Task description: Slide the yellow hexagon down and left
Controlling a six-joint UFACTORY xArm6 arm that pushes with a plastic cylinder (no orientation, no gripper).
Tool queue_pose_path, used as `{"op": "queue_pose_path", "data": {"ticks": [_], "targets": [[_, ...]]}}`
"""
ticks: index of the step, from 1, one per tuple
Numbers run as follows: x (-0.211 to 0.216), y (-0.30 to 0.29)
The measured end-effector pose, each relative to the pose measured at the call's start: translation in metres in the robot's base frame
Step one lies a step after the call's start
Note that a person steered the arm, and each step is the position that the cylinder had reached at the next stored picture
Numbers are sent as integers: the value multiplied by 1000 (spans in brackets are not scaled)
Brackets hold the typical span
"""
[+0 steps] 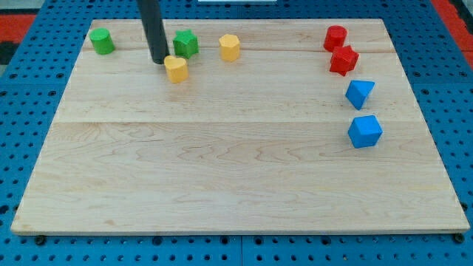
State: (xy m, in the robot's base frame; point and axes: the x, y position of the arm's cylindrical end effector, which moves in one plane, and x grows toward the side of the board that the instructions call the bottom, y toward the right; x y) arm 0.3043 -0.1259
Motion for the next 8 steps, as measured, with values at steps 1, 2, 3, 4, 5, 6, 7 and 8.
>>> {"op": "queue_pose_path", "data": {"ticks": [1, 2, 3, 4, 5, 6, 7, 8], "targets": [[3, 4], [5, 49], [4, 123], [-6, 179], [-54, 184], [-65, 166], [-58, 121], [-27, 123]]}}
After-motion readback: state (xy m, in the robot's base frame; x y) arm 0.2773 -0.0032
